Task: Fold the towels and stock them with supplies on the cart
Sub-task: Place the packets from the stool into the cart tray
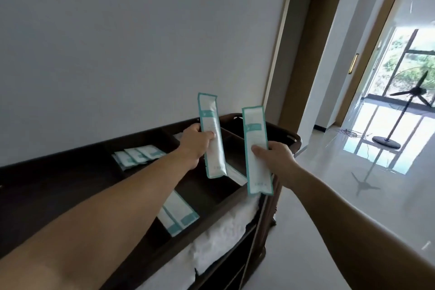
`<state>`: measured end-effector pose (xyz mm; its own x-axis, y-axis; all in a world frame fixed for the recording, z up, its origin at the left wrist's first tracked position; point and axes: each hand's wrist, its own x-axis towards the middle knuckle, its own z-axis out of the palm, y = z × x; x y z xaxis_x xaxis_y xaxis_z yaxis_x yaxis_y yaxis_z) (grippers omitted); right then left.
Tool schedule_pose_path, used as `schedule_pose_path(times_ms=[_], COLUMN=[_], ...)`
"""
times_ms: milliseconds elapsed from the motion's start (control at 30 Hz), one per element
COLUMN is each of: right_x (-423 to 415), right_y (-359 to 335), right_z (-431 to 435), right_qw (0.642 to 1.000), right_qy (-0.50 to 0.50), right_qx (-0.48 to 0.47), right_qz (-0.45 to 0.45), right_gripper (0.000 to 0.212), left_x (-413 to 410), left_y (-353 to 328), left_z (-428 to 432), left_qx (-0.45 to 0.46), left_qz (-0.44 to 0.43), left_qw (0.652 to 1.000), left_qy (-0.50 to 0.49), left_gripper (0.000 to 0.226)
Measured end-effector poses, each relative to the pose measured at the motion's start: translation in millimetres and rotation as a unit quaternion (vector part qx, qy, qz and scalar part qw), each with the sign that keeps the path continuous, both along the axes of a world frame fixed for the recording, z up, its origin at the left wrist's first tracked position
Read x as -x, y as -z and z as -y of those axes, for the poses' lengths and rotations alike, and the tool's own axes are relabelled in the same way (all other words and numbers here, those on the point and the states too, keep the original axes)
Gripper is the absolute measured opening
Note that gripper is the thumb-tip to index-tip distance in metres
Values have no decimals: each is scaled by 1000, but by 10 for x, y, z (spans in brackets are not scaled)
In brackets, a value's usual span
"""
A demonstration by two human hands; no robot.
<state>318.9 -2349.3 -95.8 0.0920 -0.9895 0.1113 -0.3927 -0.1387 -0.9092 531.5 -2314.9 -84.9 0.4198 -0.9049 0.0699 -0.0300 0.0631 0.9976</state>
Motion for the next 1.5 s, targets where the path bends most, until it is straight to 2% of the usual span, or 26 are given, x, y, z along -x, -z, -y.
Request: schedule_pose_path(times_ms=[233, 400, 533, 600, 700, 767, 867, 967, 1133, 1167, 1233, 1300, 1367, 1433, 1500], right_x=[-145, -293, -381, -429, -454, -448, -411, -375, -330, -328, -339, -360, -339, -278, -215], right_y=[41, 371, 700, 887, 1060, 1123, 1105, 1055, 960, 932, 814, 627, 422, 313, 315], right_z=[1065, 1725, 2009, 2053, 2068, 2083, 2127, 2119, 2001, 1998, 2021, 2039, 2009, 1975, 1984], right_qw=[996, 980, 947, 926, 911, 904, 890, 866, 853, 855, 877, 913, 918, 901, 900], right_qy=[-80, -187, -275, -305, -321, -331, -355, -354, -297, -300, -318, -351, -387, -421, -420], right_qx=[-26, -62, -104, -133, -162, -165, -135, -66, 38, 49, 60, 26, -50, -96, -105], right_qz=[24, -8, -128, -178, -203, -212, -251, -348, -428, -421, -355, -205, -75, -37, -45], right_gripper=[11, 11, 19, 31, 41, 41, 41, 44, 71, 74, 62, 52, 43, 34, 27], left_x=[-73, 28, 142, 195, 295, 344, 391, 467, 562, 572, 585, 599, 649, 710, 752], left_y=[6, 158, 257, 293, 296, 285, 277, 294, 311, 308, 293, 292, 308, 352, 403], left_z=[643, 870, 881, 856, 792, 751, 725, 723, 766, 788, 850, 940, 1054, 1172, 1256], left_qx=[-11, -29, -67, -79, -85, -90, -96, -110, -125, -130, -132, -125, -109, -98, -99], left_qz=[32, 55, 53, 46, 53, 62, 58, 53, 55, 56, 53, 32, -13, -52, -69], left_qw=[996, 982, 957, 946, 935, 929, 924, 924, 929, 931, 935, 941, 952, 960, 964], left_qy=[-78, -178, -279, -312, -340, -354, -367, -362, -344, -336, -325, -312, -285, -255, -235], left_gripper=[24, 18, 7, 7, 8, 7, 16, 20, 9, 8, 6, 6, 9, 14, 12])
